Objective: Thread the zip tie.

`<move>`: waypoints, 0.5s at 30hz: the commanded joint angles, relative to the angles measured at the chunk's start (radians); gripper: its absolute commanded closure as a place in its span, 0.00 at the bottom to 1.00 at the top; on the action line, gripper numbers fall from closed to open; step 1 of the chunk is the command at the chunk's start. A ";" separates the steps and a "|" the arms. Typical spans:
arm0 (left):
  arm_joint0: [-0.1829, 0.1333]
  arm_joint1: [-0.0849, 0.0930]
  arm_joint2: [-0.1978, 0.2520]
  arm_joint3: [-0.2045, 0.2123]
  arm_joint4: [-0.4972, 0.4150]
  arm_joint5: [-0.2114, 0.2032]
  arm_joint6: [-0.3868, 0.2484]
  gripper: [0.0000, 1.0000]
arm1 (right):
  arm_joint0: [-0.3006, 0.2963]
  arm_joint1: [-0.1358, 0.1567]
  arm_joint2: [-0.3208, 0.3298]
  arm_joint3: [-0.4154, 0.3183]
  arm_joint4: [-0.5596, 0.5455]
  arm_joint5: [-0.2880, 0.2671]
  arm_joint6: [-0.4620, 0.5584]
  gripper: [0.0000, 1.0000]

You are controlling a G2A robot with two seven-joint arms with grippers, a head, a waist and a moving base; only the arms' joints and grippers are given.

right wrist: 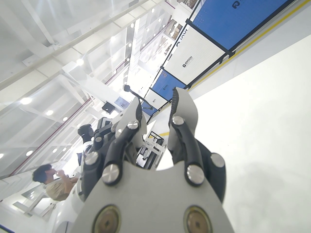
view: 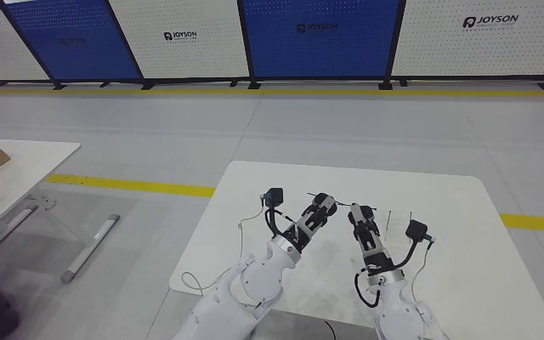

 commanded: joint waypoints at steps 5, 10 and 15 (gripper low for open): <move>0.002 -0.001 0.001 0.000 0.007 0.000 -0.002 1.00 | 0.003 0.000 0.002 -0.001 -0.004 -0.002 -0.001 0.94; 0.007 -0.001 0.001 -0.007 0.010 -0.009 -0.008 1.00 | 0.003 -0.001 0.001 0.000 -0.008 -0.001 0.000 1.00; 0.010 -0.002 0.002 -0.010 0.011 -0.017 -0.019 1.00 | 0.004 0.000 -0.002 0.002 -0.014 -0.004 0.013 1.00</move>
